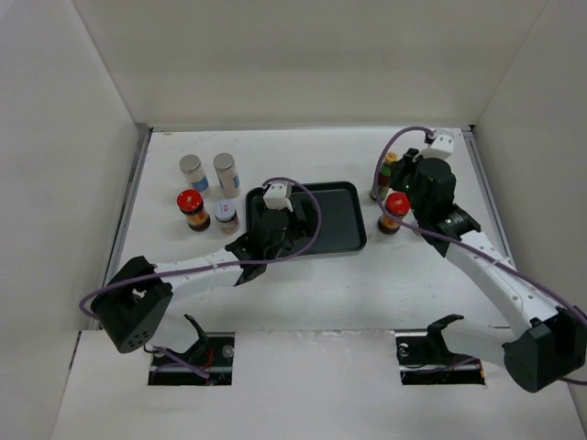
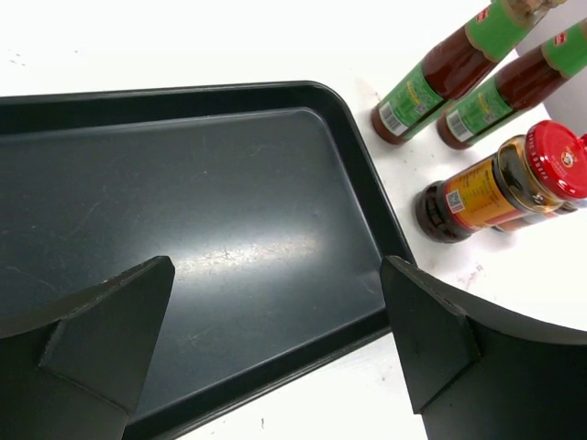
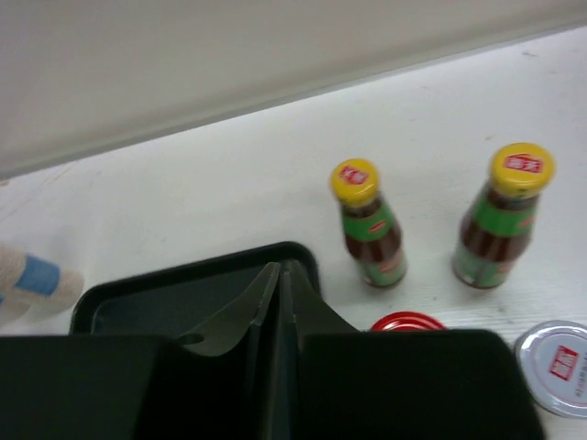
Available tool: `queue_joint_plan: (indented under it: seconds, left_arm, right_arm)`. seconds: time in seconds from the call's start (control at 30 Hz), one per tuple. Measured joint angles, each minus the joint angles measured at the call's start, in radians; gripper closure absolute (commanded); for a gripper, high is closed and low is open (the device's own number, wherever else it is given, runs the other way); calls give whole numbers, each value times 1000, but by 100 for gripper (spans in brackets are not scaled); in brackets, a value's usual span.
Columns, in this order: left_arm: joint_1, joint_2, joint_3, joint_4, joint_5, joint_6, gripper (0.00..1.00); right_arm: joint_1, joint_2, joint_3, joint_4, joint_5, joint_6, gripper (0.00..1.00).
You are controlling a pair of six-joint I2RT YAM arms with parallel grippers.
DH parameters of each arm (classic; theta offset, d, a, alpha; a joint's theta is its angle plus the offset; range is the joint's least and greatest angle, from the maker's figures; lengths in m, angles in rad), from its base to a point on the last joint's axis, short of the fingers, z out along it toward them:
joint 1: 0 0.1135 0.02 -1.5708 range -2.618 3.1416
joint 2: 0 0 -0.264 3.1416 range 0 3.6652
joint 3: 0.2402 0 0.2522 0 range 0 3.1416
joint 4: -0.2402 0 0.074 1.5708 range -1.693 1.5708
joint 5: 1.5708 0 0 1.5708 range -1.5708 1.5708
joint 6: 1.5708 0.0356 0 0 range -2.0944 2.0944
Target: Organize the condiment bottles
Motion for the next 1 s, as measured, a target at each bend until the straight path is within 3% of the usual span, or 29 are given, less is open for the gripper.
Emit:
queue_joint_plan:
  seconds: [0.07, 0.1, 0.2, 0.27, 0.3, 0.4, 0.5, 0.6, 1.0]
  left_arm:
    - [-1, -19, -34, 26, -4, 7, 4]
    - [-2, -30, -53, 44, -4, 10, 12]
    - [-6, -54, -115, 117, -3, 21, 50]
    - [-10, -56, -135, 147, 4, 36, 62]
    - [-10, -56, -140, 156, 8, 43, 63]
    - [-13, -52, -145, 183, 18, 60, 59]
    - [-13, -42, -147, 204, 39, 64, 47]
    - [-7, -39, -155, 222, 53, 64, 42]
    - [32, -38, -208, 269, 82, 25, 34]
  right_arm:
    - [-45, 29, 28, -20, 8, 0, 68]
    - [-61, 50, 44, -26, 9, 1, 63]
    - [-104, 149, 119, -45, 9, -18, 43]
    - [-118, 219, 161, -47, 9, -33, 38]
    - [-121, 250, 178, -47, 9, -43, 37]
    - [-130, 336, 216, -47, 8, -61, 31]
    - [-132, 402, 249, -51, 7, -80, 31]
    - [-132, 462, 297, -54, 9, -92, 34]
    - [-133, 542, 357, -64, 68, -110, 38]
